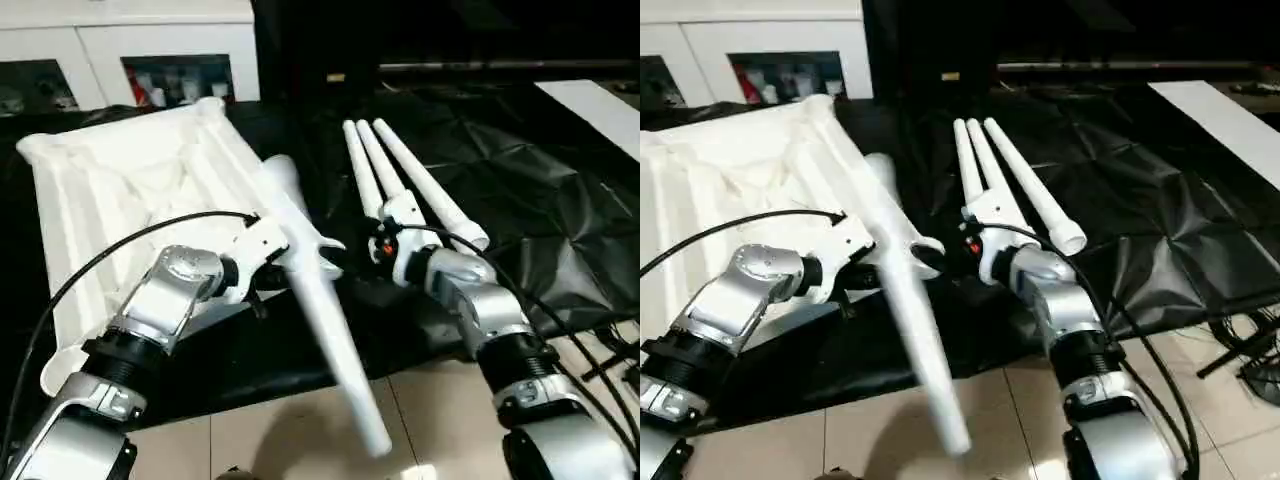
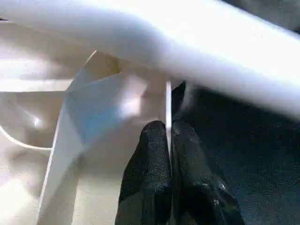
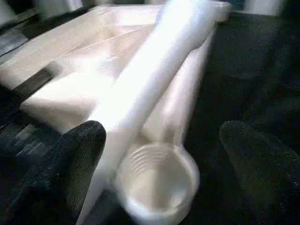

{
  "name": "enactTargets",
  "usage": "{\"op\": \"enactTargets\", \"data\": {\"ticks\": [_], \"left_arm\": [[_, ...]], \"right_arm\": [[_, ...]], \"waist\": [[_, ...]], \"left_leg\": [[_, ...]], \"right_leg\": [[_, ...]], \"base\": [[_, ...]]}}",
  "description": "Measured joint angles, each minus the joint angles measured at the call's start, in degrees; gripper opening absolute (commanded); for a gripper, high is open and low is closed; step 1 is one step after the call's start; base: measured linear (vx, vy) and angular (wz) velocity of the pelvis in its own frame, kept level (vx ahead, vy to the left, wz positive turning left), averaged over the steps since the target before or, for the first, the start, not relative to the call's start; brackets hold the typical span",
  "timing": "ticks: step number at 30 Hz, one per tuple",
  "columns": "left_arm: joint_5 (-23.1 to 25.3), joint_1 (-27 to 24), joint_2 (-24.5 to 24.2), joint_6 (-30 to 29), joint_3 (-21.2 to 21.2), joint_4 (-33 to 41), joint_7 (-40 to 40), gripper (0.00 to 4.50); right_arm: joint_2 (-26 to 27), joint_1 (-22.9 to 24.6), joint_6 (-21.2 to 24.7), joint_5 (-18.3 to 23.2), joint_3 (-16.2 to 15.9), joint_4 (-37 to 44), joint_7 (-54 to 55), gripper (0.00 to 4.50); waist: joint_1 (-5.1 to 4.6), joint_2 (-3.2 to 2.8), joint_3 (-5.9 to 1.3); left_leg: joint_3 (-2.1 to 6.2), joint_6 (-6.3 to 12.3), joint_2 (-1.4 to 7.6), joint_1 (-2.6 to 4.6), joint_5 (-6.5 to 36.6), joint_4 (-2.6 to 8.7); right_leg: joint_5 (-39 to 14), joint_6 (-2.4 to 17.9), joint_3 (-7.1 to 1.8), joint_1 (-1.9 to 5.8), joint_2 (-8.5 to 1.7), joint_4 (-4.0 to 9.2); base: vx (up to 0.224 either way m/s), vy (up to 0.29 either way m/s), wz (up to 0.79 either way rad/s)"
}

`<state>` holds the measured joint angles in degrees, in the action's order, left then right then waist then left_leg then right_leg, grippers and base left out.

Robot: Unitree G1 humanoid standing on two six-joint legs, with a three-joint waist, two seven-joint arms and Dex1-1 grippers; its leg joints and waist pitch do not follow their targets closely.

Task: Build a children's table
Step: Insert table leg to table base

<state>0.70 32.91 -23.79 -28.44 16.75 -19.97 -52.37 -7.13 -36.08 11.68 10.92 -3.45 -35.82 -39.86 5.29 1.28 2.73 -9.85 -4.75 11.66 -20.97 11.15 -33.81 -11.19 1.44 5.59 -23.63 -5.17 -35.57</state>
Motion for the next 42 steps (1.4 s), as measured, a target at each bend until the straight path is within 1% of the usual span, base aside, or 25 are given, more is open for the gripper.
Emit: {"op": "enactTargets", "data": {"ticks": [1, 3, 5, 7, 11, 15, 17, 22, 23, 25, 27, 30, 33, 38, 42], "left_arm": [[0.0, -0.3, 0.2, -1.6, -0.1, 1.1, 0.3, 0.00], [0.0, -0.3, 0.9, -3.4, -0.4, 1.4, 1.5, 0.00], [0.0, -0.3, 1.8, -4.3, -0.8, 1.1, 3.2, 0.00], [0.0, -0.3, 1.8, -4.6, -0.9, 1.0, 3.9, 0.00], [0.0, -0.3, 1.9, -5.2, -1.3, 0.6, 4.8, 0.00], [0.0, -0.3, 2.0, -5.3, -1.3, 0.7, 5.0, 0.00], [0.0, -0.2, 2.2, -5.3, -1.3, 0.6, 5.2, 0.00], [0.0, 0.0, 2.5, -5.3, -1.3, 0.6, 5.8, 0.00], [0.0, 0.0, 2.5, -5.3, -1.3, 0.6, 5.8, 0.00], [0.0, 0.0, 2.5, -5.3, -1.3, 0.6, 5.9, 0.00], [0.0, 0.0, 2.5, -5.3, -1.3, 0.6, 5.9, 0.00], [0.1, 0.0, 2.5, -5.2, -1.3, 0.6, 5.9, 0.00], [0.1, 0.0, 2.5, -5.2, -1.3, 0.6, 5.9, 0.00], [0.1, 0.0, 2.5, -5.1, -1.2, 0.6, 6.1, 0.00], [0.2, -0.2, 2.7, -5.7, -1.1, 1.2, 6.7, 0.00]], "right_arm": [[1.3, 0.2, 2.8, 0.4, 1.4, 0.7, 3.3, 4.37], [2.6, 0.3, 5.6, 0.7, 2.8, 1.0, 7.5, 4.37], [3.4, 0.3, 6.9, 1.3, 4.5, 1.0, 11.2, 4.37], [3.4, 0.3, 7.3, 1.3, 5.3, 1.0, 12.7, 4.37], [2.8, 0.9, 10.3, 2.1, 6.1, 2.9, 13.5, 4.37], [2.8, 1.0, 12.9, 2.5, 6.1, 4.8, 13.5, 4.37], [2.9, 1.0, 14.5, 2.9, 6.1, 5.7, 13.7, 4.37], [2.9, 1.0, 16.7, 3.9, 6.2, 6.4, 13.7, 4.37], [2.9, 1.0, 17.0, 4.2, 6.3, 6.5, 13.7, 4.11], [2.9, 1.0, 17.6, 4.5, 6.5, 6.8, 13.7, 4.03], [2.9, 1.0, 18.4, 4.6, 6.6, 7.4, 13.7, 3.69], [2.9, 1.0, 19.5, 4.8, 6.6, 7.9, 13.6, 3.50], [3.0, 1.0, 20.6, 4.8, 6.1, 7.8, 13.4, 3.19], [3.2, -0.2, 21.4, 4.4, 5.1, 7.7, 13.2, 3.14], [3.6, -0.7, 21.3, 3.9, 5.1, 7.2, 15.1, 3.14]], "waist": [[-0.04, 0.00, 0.00], [-0.06, -0.03, 0.00], [-0.12, -0.07, 0.01], [-0.16, -0.12, 0.05], [-0.40, -0.40, 0.22], [-0.31, -0.57, 0.32], [-0.25, -0.58, 0.33], [-0.29, -0.58, 0.33], [-0.28, -0.58, 0.33], [-0.29, -0.58, 0.33], [-0.28, -0.58, 0.33], [-0.29, -0.58, 0.33], [-0.28, -0.57, 0.33], [-0.27, -0.57, 0.33], [-0.26, -0.57, 0.33]], "left_leg": [[-0.01, -0.01, 0.00, 0.01, 0.0, 0.00], [-0.01, -0.10, 0.00, 0.04, 0.0, 0.01], [-0.01, -0.25, 0.00, 0.15, 0.0, 0.01], [0.00, -0.45, 0.00, 0.37, 0.0, 0.04], [0.00, -0.56, 0.00, 0.80, 0.0, 0.20], [0.03, -0.71, 0.02, 0.86, -0.1, 0.34], [0.04, -0.74, 0.03, 0.85, -0.2, 0.35], [0.03, -0.74, 0.03, 0.84, -0.2, 0.34], [0.04, -0.74, 0.03, 0.85, -0.2, 0.35], [0.03, -0.75, 0.03, 0.84, -0.2, 0.35], [0.03, -0.75, 0.03, 0.84, -0.2, 0.35], [0.03, -0.75, 0.03, 0.84, -0.2, 0.34], [0.04, -0.75, 0.03, 0.84, -0.2, 0.35], [0.03, -0.76, 0.04, 0.84, -0.2, 0.34], [0.03, -0.76, 0.04, 0.83, -0.2, 0.34]], "right_leg": [[0.0, 0.0, -0.02, 0.01, 0.00, -0.01], [0.0, 0.0, -0.03, 0.02, 0.00, -0.03], [0.0, 0.0, -0.03, 0.11, 0.00, -0.08], [0.0, 0.0, -0.03, 0.25, 0.00, -0.10], [0.0, 0.0, -0.06, 0.51, 0.04, -0.11], [0.0, 0.0, -0.06, 0.51, 0.10, -0.12], [0.0, 0.0, -0.06, 0.51, 0.11, -0.11], [0.0, 0.0, -0.06, 0.51, 0.11, -0.09], [0.0, 0.0, -0.06, 0.51, 0.11, -0.10], [0.0, 0.0, -0.06, 0.50, 0.11, -0.10], [0.0, 0.0, -0.06, 0.50, 0.11, -0.10], [0.0, 0.0, -0.07, 0.50, 0.11, -0.10], [0.0, 0.0, -0.06, 0.50, 0.11, -0.10], [0.0, 0.0, -0.06, 0.50, 0.11, -0.11], [0.0, 0.0, -0.06, 0.50, 0.11, -0.11]], "base": [[0.000, 0.000, 0.00], [0.000, 0.000, 0.00], [0.000, 0.000, 0.00], [0.000, 0.000, 0.00], [0.000, 0.000, 0.00], [0.000, 0.000, 0.00], [0.000, 0.000, 0.00], [0.000, 0.000, 0.00], [0.000, 0.000, 0.00], [0.000, 0.000, 0.00], [0.000, 0.000, 0.00], [0.000, 0.000, 0.00], [0.000, 0.000, 0.00], [0.000, 0.000, 0.00], [0.000, 0.000, 0.00]]}}
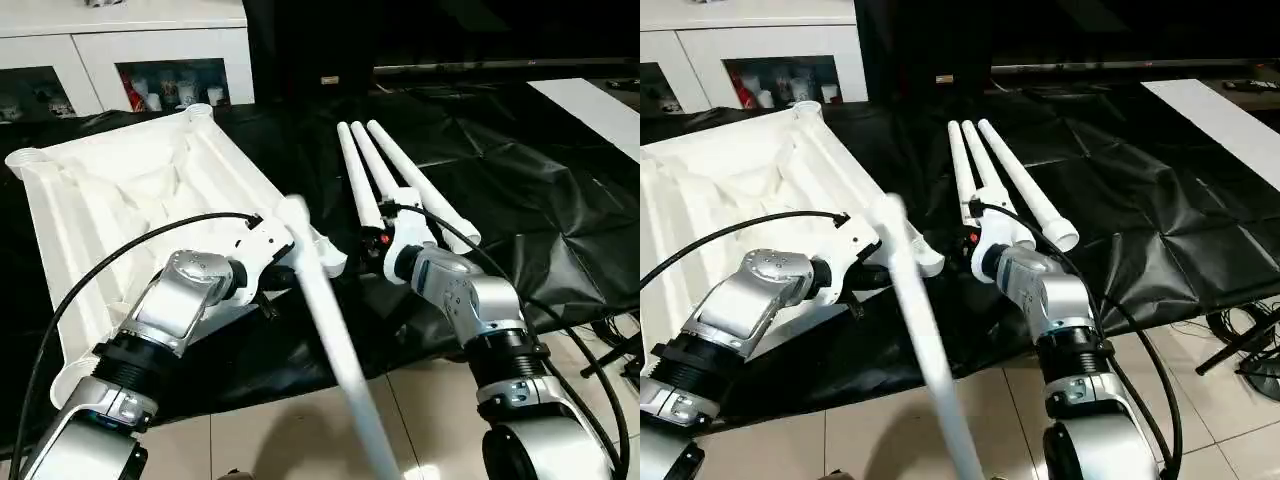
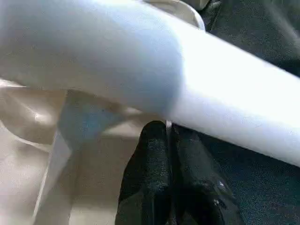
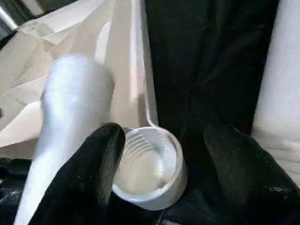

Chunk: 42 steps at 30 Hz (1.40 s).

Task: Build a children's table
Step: Insert table leg to table base

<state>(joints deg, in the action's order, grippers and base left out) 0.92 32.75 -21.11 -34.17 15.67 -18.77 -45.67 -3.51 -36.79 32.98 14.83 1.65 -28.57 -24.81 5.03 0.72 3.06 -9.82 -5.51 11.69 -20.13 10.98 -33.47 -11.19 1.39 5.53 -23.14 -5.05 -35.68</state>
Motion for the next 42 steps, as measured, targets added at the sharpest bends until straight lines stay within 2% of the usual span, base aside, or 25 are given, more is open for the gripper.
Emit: {"op": "enactTargets", "data": {"ticks": [21, 22, 24, 26, 31, 34, 38, 42], "left_arm": [[0.0, -0.1, 0.5, -0.8, 0.0, 0.4, 1.5, 0.00], [0.0, -0.1, 0.5, -0.8, 0.0, 0.3, 1.5, 0.00], [0.0, -0.1, 0.5, -0.8, 0.0, 0.3, 1.5, 0.00], [0.0, -0.1, 0.5, -0.8, 0.0, 0.3, 1.5, 0.00], [0.0, -0.1, 0.3, -0.8, 0.0, 0.3, 1.5, 0.00], [0.0, -0.1, 0.2, -0.8, 0.0, 0.3, 1.5, 0.00], [0.0, -0.1, 0.2, -0.7, 0.0, 0.3, 1.5, 0.00], [0.0, -0.1, -0.1, -0.6, 0.1, 0.3, 1.5, 0.00]], "right_arm": [[-0.1, 0.0, -0.1, -0.8, 0.2, -1.1, 0.9, 3.14], [-0.1, 0.0, -0.2, -0.8, 0.2, -1.1, 0.9, 3.30], [-0.2, -0.1, -0.7, -0.7, 0.4, -1.1, 0.9, 3.30], [-0.7, -1.1, -0.7, -0.7, 1.2, -1.1, 1.4, 3.56], [-2.0, -2.2, -0.8, -0.5, 2.7, 1.3, 2.5, 3.85], [-2.5, -2.5, 1.9, 1.3, 3.0, 4.1, 1.4, 4.09], [-3.0, -2.4, 9.6, 5.4, 2.1, 10.2, -3.2, 4.47], [-7.7, 0.0, 20.7, 7.8, -5.7, 18.8, -9.5, 4.47]], "waist": [[-0.04, 0.00, 0.00], [-0.04, 0.00, 0.00], [-0.04, 0.00, 0.00], [-0.06, 0.00, 0.00], [-0.09, 0.00, 0.00], [-0.08, 0.02, 0.01], [-0.02, 0.01, 0.01], [0.02, 0.04, 0.00]], "left_leg": [[0.00, 0.00, 0.00, -0.02, 0.0, 0.00], [0.00, 0.00, 0.00, -0.02, 0.0, 0.01], [0.00, 0.00, 0.00, -0.01, 0.0, 0.00], [0.00, 0.00, 0.00, -0.01, 0.0, -0.01], [0.00, -0.01, 0.02, -0.01, 0.0, 0.00], [0.00, -0.03, 0.08, -0.01, 0.0, 0.00], [0.00, -0.04, 0.13, -0.02, 0.0, -0.01], [0.02, -0.04, 0.14, -0.03, 0.0, 0.01]], "right_leg": [[0.0, 0.0, 0.00, -0.02, 0.00, -0.01], [0.0, 0.0, 0.00, -0.02, 0.01, -0.01], [0.0, 0.0, 0.00, -0.02, 0.01, -0.02], [0.0, 0.0, 0.00, -0.02, 0.00, -0.03], [0.0, 0.0, 0.00, -0.02, 0.04, -0.05], [0.0, 0.0, 0.00, -0.02, 0.09, -0.08], [0.0, 0.0, -0.02, -0.01, 0.15, -0.08], [0.0, 0.0, -0.04, 0.03, 0.18, -0.02]], "base": [[0.000, 0.000, 0.00], [0.000, 0.000, 0.00], [0.000, 0.000, 0.00], [0.000, 0.000, 0.00], [0.000, 0.000, 0.00], [0.000, 0.000, 0.00], [0.000, 0.000, 0.00], [0.000, 0.000, 0.00]]}}
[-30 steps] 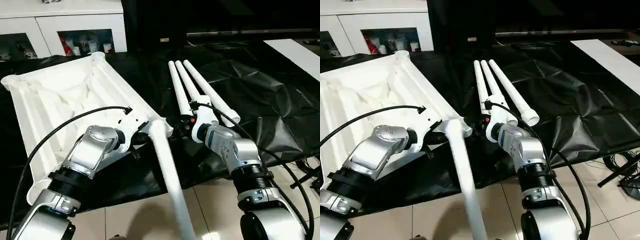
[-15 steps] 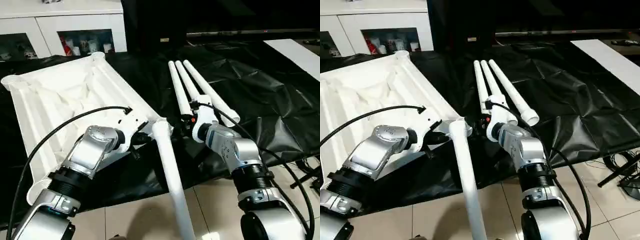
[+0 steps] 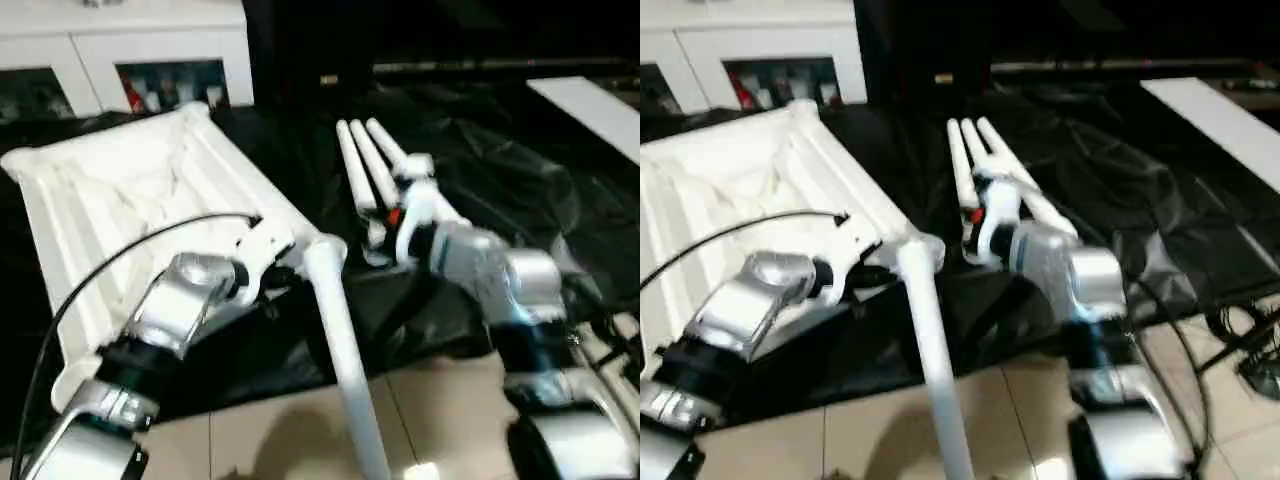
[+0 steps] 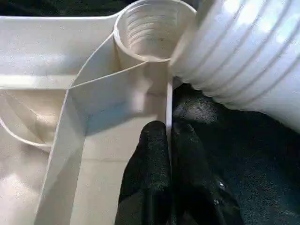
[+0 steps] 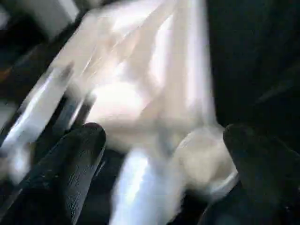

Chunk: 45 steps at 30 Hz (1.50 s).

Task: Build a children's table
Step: Insert table leg to table base

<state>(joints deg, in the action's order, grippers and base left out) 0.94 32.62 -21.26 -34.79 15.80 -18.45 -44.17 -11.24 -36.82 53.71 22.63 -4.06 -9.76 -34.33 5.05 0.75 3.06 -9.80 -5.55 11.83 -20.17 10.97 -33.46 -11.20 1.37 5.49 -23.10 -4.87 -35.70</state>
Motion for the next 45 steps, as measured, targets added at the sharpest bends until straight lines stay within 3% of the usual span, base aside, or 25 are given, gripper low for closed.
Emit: {"op": "enactTargets", "data": {"ticks": [2, 5, 17, 22, 23, 26, 28, 42, 43, 45], "left_arm": [[0.0, 0.0, -0.1, 0.0, 0.0, 0.0, 0.0, 0.00], [0.0, 0.0, -0.1, 0.0, 0.0, 0.0, 0.0, 0.00], [0.0, -0.1, -0.3, 0.0, 0.0, 0.1, 0.0, 0.00], [0.0, -0.1, -0.3, 0.0, 0.1, 0.1, 0.0, 0.00], [0.0, -0.1, -0.3, 0.0, 0.1, 0.1, 0.0, 0.00], [0.0, -0.1, -0.4, 0.0, 0.1, 0.1, 0.0, 0.00], [0.0, -0.1, -0.5, 0.0, 0.1, 0.1, 0.0, 0.00], [0.0, -0.2, -0.8, 2.0, 0.5, -0.4, 0.0, 0.00], [0.1, -0.2, -0.9, 2.4, 0.6, -0.6, -0.1, 0.47], [0.6, -0.2, -0.9, 4.9, 0.8, -2.0, 0.0, 0.58]], "right_arm": [[-1.3, 1.5, 3.6, -0.1, -3.6, 1.6, -0.7, 4.47], [-2.0, 2.1, 6.7, -0.7, -6.1, 2.1, -0.4, 4.47], [-2.4, 1.8, 17.7, -0.9, -7.7, 1.5, 1.6, 4.47], [-0.4, 1.8, 17.6, -0.6, -7.7, -2.3, 1.9, 4.47], [-0.4, 1.7, 17.6, -0.7, -7.7, -2.7, 2.2, 4.21], [-0.3, 1.7, 17.8, -0.9, -7.7, -2.9, 2.8, 4.09], [-0.2, 1.2, 18.3, -1.0, -7.6, -3.6, 3.0, 3.74], [0.9, 0.1, 18.6, -1.0, -5.2, -7.3, 4.7, 2.79], [1.0, 0.1, 18.7, -1.0, -4.9, -7.4, 5.0, 2.67], [1.5, -0.1, 18.6, -0.9, -3.3, -8.5, 5.6, 2.46]], "waist": [[0.13, 0.01, 0.01], [0.14, 0.02, 0.01], [0.19, 0.02, 0.01], [0.23, 0.04, 0.00], [0.23, 0.04, 0.00], [0.19, 0.05, 0.00], [0.18, 0.05, 0.00], [0.26, 0.15, -0.07], [0.26, 0.15, -0.06], [0.32, 0.15, -0.06]], "left_leg": [[0.00, -0.02, 0.01, 0.00, 0.0, 0.00], [0.01, -0.07, 0.01, -0.02, 0.0, -0.01], [0.03, -0.19, 0.01, -0.03, -0.1, 0.06], [0.04, -0.22, 0.01, -0.05, -0.1, 0.06], [0.04, -0.23, 0.01, -0.05, -0.1, 0.06], [0.04, -0.24, 0.01, -0.03, -0.1, 0.08], [0.04, -0.26, 0.02, -0.02, -0.2, 0.09], [0.05, -0.27, 0.01, -0.01, -0.2, 0.05], [0.05, -0.27, 0.01, -0.01, -0.2, 0.04], [0.07, -0.29, 0.01, -0.01, -0.2, 0.02]], "right_leg": [[0.0, 0.0, 0.00, -0.01, 0.01, -0.03], [0.0, 0.0, 0.00, -0.01, 0.00, -0.04], [0.0, 0.0, -0.01, -0.01, 0.02, -0.09], [0.0, 0.0, 0.00, -0.02, 0.02, -0.09], [0.0, 0.0, -0.01, -0.02, 0.02, -0.10], [0.0, 0.0, -0.01, -0.02, 0.02, -0.13], [0.0, 0.0, -0.01, -0.02, 0.02, -0.15], [0.0, 0.0, -0.01, -0.01, 0.02, -0.20], [0.0, 0.0, -0.01, -0.01, 0.02, -0.21], [0.0, 0.0, -0.01, -0.01, 0.02, -0.24]], "base": [[0.000, 0.000, 0.00], [0.000, 0.000, 0.00], [0.000, 0.000, 0.00], [0.000, 0.000, 0.00], [0.000, 0.000, 0.00], [0.000, 0.000, 0.00], [0.000, 0.000, 0.00], [0.000, 0.000, 0.00], [0.000, 0.000, 0.00], [0.000, 0.000, 0.00]]}}
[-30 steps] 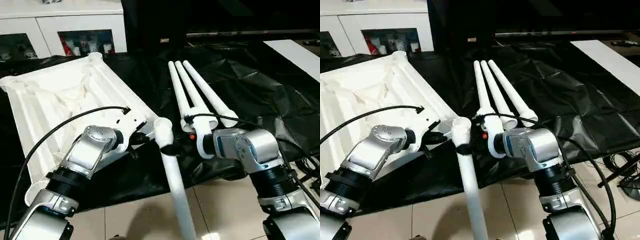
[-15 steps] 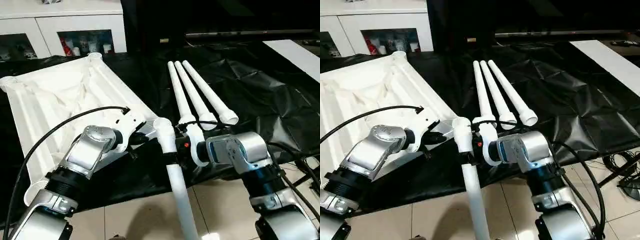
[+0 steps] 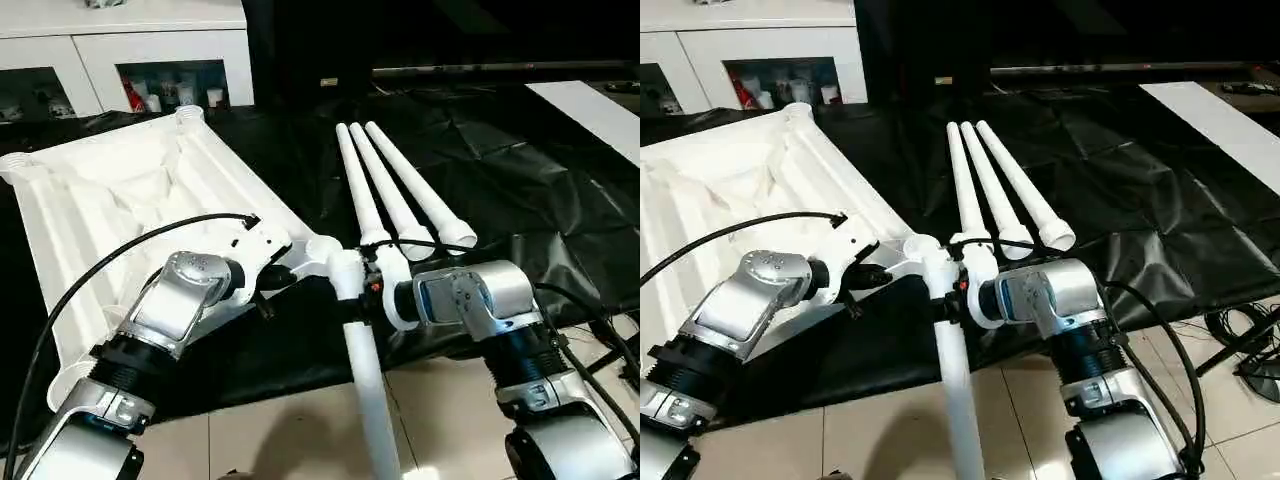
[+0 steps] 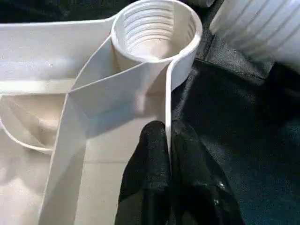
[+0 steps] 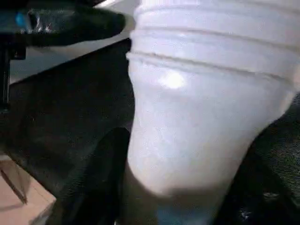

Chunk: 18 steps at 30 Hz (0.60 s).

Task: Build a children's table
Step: Insert table leg to table base

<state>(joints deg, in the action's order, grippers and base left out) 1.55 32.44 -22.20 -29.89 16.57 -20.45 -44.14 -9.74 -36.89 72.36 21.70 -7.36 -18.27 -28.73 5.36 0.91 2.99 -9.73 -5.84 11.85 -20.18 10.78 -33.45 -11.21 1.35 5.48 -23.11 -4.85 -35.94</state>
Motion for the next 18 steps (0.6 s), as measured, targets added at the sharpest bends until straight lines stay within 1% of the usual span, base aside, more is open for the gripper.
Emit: {"op": "enactTargets", "data": {"ticks": [1, 2, 3, 4, 5, 6, 7, 8, 10, 11, 12, 13, 14, 17, 18], "left_arm": [[0.1, 0.3, 0.0, 1.3, 0.0, -1.2, 0.1, 0.64], [0.3, 1.0, 0.0, 3.0, 0.1, -2.8, 0.1, 0.93], [0.7, 1.6, 0.0, 4.3, 0.1, -4.1, 0.3, 0.93], [1.0, 2.2, -0.1, 5.6, 0.0, -5.5, 0.7, 1.06], [1.3, 2.9, -0.4, 6.8, 0.0, -6.9, 1.1, 1.06], [1.5, 3.3, -0.7, 7.5, -0.1, -7.7, 1.3, 1.25], [1.6, 3.6, -0.9, 8.1, -0.5, -8.1, 1.5, 1.25], [1.6, 4.3, -1.0, 9.2, -0.9, -9.0, 1.7, 1.47], [1.7, 5.9, -1.4, 10.9, -1.2, -10.8, 2.3, 1.56], [2.2, 7.2, -1.8, 12.5, -1.4, -12.6, 3.5, 1.64], [2.7, 8.1, -2.2, 13.4, -1.9, -13.5, 4.4, 1.64], [3.1, 8.9, -2.7, 14.6, -2.3, -14.7, 5.2, 1.89], [3.4, 9.5, -3.3, 15.7, -2.9, -15.8, 6.1, 1.97], [4.8, 10.3, -4.1, 19.2, -3.2, -18.9, 9.0, 2.09], [4.9, 10.4, -4.1, 20.7, -3.8, -19.4, 10.0, 2.34]], "right_arm": [[0.2, -0.1, 0.0, 0.2, 1.0, -0.3, 0.3, 2.39], [0.6, -0.3, 0.1, 0.4, 2.7, -0.8, 0.9, 2.26], [0.7, -0.7, 0.1, 0.7, 3.7, -1.2, 1.2, 2.26], [0.9, -1.1, 0.1, 1.1, 5.0, -1.2, 1.5, 2.12], [0.9, -1.5, 0.1, 1.3, 6.6, -1.2, 1.6, 2.12], [0.8, -1.8, 0.0, 1.4, 7.5, -1.2, 1.9, 2.04], [0.8, -1.9, 0.0, 1.5, 8.2, -1.2, 2.0, 2.04], [0.9, -1.9, -0.1, 2.0, 9.5, -1.3, 2.2, 1.99], [1.2, -2.0, -0.3, 2.8, 11.2, -1.5, 2.5, 1.96], [1.7, -2.4, -0.3, 3.5, 13.1, -2.1, 2.6, 1.94], [1.8, -2.7, -0.2, 3.8, 13.9, -2.2, 2.6, 1.94], [1.9, -3.2, -0.2, 4.1, 14.7, -2.3, 2.8, 1.92], [1.9, -3.8, -0.1, 4.7, 15.8, -2.3, 3.0, 1.92], [2.3, -4.7, 0.2, 5.6, 18.7, -2.3, 3.6, 1.91], [2.5, -5.2, 0.7, 6.2, 20.4, -2.4, 3.9, 1.91]], "waist": [[0.05, 0.00, 0.00], [0.18, 0.01, 0.01], [0.18, 0.01, 0.02], [0.23, 0.00, 0.02], [0.28, 0.00, 0.02], [0.32, 0.00, 0.02], [0.39, 0.00, 0.02], [0.57, 0.00, 0.02], [0.84, 0.00, 0.02], [0.94, 0.00, 0.02], [0.94, 0.00, 0.02], [0.96, 0.00, 0.02], [1.00, 0.00, 0.02], [1.15, 0.00, 0.02], [1.21, 0.00, 0.03]], "left_leg": [[0.01, -0.01, 0.00, -0.01, 0.0, -0.02], [0.04, -0.03, 0.00, 0.00, 0.0, -0.03], [0.04, -0.02, 0.00, 0.01, -0.1, -0.05], [0.05, -0.03, 0.00, 0.00, -0.1, -0.05], [0.06, -0.03, 0.00, 0.00, -0.1, -0.06], [0.06, -0.03, 0.00, 0.01, -0.1, -0.06], [0.06, -0.03, 0.00, 0.01, -0.1, -0.06], [0.08, -0.03, 0.00, 0.02, -0.1, -0.06], [0.08, -0.02, 0.00, 0.03, -0.1, -0.07], [0.07, -0.02, 0.00, 0.02, -0.1, -0.07], [0.07, -0.02, 0.00, 0.01, -0.1, -0.07], [0.08, -0.02, 0.00, 0.01, -0.1, -0.07], [0.08, -0.02, 0.00, 0.03, -0.1, -0.06], [0.08, -0.02, 0.00, 0.02, -0.1, -0.07], [0.08, -0.02, 0.00, -0.03, -0.1, -0.08]], "right_leg": [[0.0, 0.0, 0.00, 0.00, 0.00, -0.03], [0.0, 0.0, 0.01, -0.02, 0.00, -0.04], [0.1, 0.0, 0.01, -0.04, 0.01, -0.04], [0.1, 0.0, 0.01, -0.05, 0.01, -0.05], [0.1, 0.0, 0.01, -0.05, 0.01, -0.05], [0.1, 0.0, 0.01, -0.05, 0.01, -0.05], [0.1, 0.0, 0.01, -0.05, 0.01, -0.05], [0.1, 0.0, 0.02, -0.07, 0.01, -0.04], [0.1, 0.0, 0.02, -0.10, 0.01, -0.05], [0.1, 0.0, 0.02, -0.14, 0.02, -0.05], [0.1, 0.0, 0.02, -0.14, 0.02, -0.05], [0.1, 0.0, 0.02, -0.14, 0.02, -0.06], [0.1, 0.0, 0.01, -0.13, 0.02, -0.05], [0.1, 0.0, 0.02, -0.13, 0.02, -0.05], [0.1, 0.0, 0.02, -0.15, 0.02, -0.04]], "base": [[0.000, 0.000, 0.00], [0.000, 0.000, 0.00], [0.000, 0.000, 0.00], [0.000, 0.000, 0.00], [0.000, 0.000, 0.00], [0.000, 0.000, 0.00], [0.000, 0.000, 0.00], [0.000, 0.000, 0.00], [0.000, 0.000, 0.00], [0.000, 0.000, 0.00], [0.000, 0.000, 0.00], [0.000, 0.000, 0.00], [0.000, 0.000, 0.00], [0.000, 0.000, 0.00], [0.000, 0.000, 0.00]]}}
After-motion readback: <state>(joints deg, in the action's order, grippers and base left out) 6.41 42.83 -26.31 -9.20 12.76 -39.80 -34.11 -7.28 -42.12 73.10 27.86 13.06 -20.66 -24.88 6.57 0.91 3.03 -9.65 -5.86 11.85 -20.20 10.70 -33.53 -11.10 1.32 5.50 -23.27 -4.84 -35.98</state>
